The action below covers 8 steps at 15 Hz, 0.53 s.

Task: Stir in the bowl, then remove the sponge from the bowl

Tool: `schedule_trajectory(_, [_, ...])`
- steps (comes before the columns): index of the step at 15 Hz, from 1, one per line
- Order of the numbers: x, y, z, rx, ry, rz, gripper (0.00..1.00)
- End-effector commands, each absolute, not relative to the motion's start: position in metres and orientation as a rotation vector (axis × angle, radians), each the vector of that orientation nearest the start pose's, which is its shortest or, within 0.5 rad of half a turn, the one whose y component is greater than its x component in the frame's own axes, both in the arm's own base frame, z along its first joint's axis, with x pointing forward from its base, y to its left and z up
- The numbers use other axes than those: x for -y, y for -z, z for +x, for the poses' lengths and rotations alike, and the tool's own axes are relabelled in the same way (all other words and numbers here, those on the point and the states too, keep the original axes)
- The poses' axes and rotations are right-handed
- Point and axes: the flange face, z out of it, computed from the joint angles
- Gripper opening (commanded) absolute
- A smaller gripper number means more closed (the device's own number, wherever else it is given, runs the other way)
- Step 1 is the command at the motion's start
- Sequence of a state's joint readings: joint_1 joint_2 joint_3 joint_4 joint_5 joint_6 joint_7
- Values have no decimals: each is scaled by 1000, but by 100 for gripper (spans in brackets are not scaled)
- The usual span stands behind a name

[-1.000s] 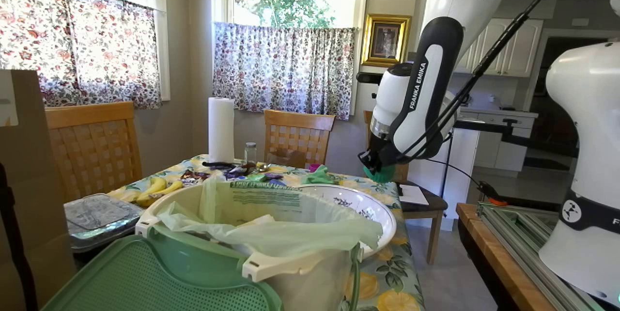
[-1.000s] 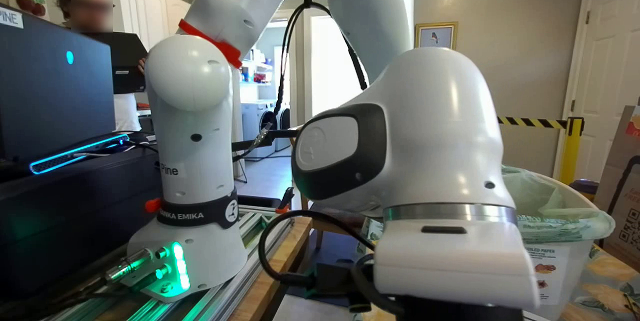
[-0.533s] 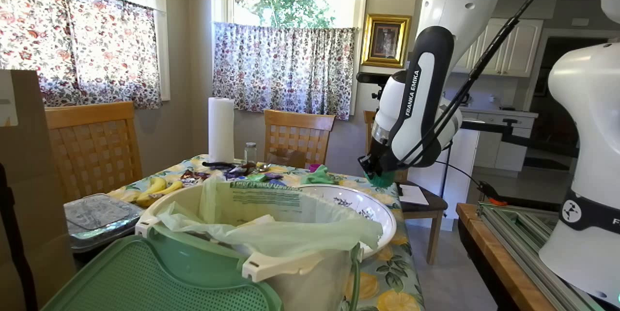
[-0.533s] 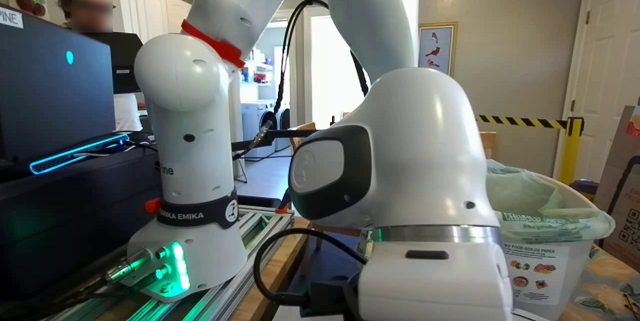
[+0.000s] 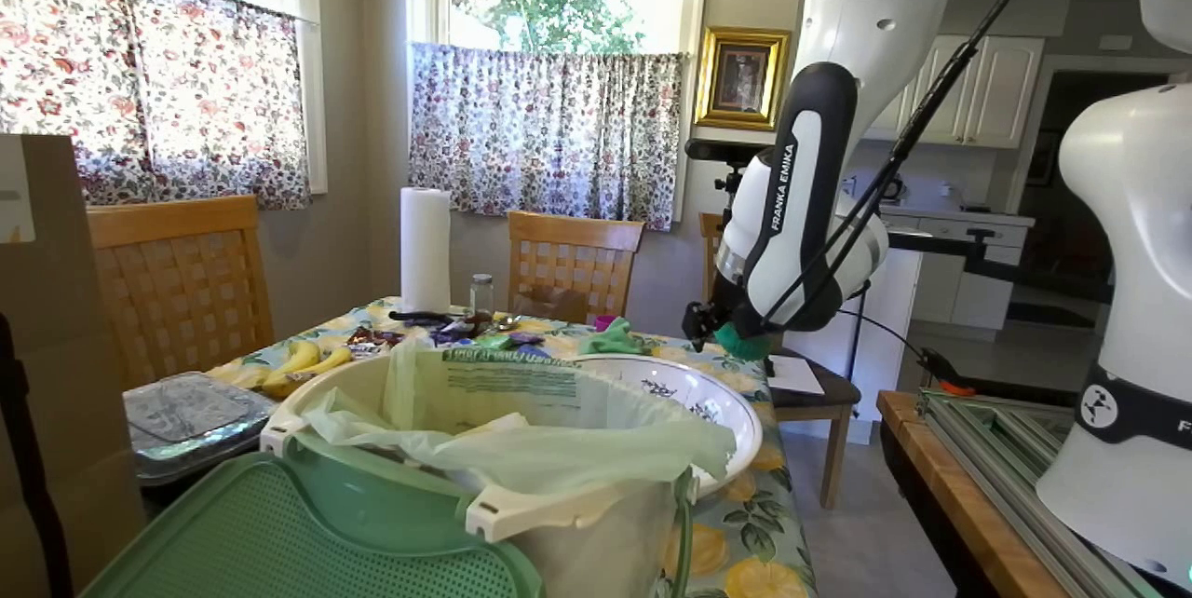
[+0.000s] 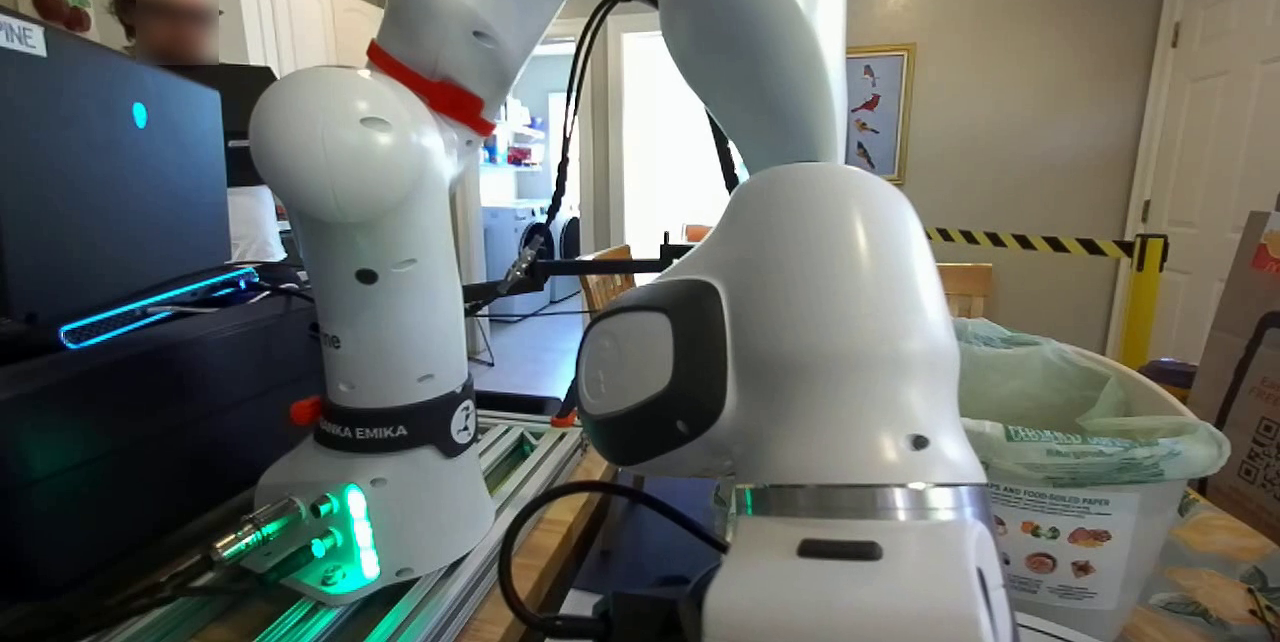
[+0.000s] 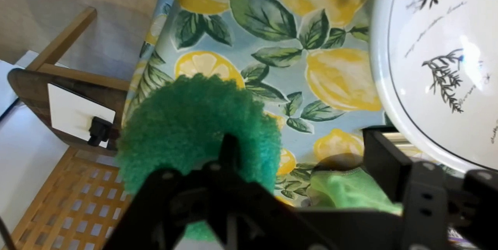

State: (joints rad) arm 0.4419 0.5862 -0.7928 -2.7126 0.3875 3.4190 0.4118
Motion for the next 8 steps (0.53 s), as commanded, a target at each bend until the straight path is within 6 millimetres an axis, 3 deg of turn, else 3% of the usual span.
schedule_trajectory(1, [228, -155, 352, -1662, 682, -3070, 100])
schedule_trajectory(7, [234, -149, 361, -1597, 716, -3065, 100])
schedule_trajectory(8, [235, -148, 364, -1581, 727, -3063, 92])
